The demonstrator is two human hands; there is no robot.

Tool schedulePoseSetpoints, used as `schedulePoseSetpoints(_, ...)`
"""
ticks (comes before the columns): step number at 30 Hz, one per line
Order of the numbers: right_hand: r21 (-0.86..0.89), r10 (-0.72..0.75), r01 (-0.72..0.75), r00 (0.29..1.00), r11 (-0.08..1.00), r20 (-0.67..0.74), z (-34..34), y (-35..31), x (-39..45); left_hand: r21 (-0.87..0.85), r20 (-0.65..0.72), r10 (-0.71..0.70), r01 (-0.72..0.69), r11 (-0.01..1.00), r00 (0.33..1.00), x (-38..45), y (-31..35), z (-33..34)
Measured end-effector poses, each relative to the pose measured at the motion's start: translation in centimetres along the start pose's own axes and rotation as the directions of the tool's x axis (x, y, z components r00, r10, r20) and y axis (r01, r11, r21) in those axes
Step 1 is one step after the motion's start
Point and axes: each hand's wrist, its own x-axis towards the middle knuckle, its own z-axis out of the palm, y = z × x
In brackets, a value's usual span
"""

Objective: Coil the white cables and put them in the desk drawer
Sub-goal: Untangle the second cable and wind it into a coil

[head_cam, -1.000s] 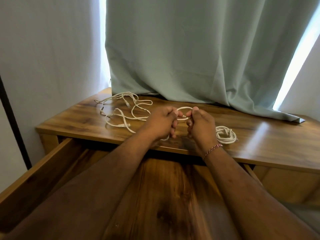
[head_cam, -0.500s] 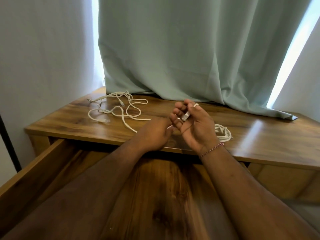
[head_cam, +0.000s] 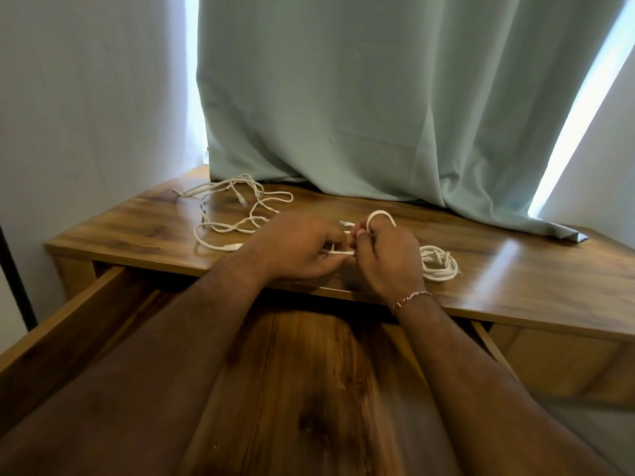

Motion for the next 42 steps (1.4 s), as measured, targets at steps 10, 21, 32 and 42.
schedulePoseSetpoints(10, 0.672, -0.061, -0.663, 0.695, 0.328, 0.716, -2.0, 0.2, 0.7, 0.08, -0.246, 0.083, -0.065, 0.995, 0.966, 0.1, -1.8, -0.8)
schedulePoseSetpoints(21, 0.561, -0.5, -0.827, 0.501, -0.036, 0.707, -1.5, -0.4, 0.2, -0.494, -0.112, -0.255, 0.169, 0.853, 0.96, 0.3, -0.9, 0.6)
schedulePoseSetpoints(32, 0.852, 0.083, -0.442, 0.873, -0.282, 0.48, -0.4, -5.4, 0.2, -0.608, -0.08, -0.464, 0.326, 0.724, 0.882, 0.4, 0.4, 2.0)
schedulePoseSetpoints(42, 0.926, 0.557, -0.342, 0.743, -0.161, 0.371, 0.1, -5.9, 0.9, 0.114, 0.056, -0.471, 0.463, 0.879, 0.88, 0.6, 2.1, 2.9)
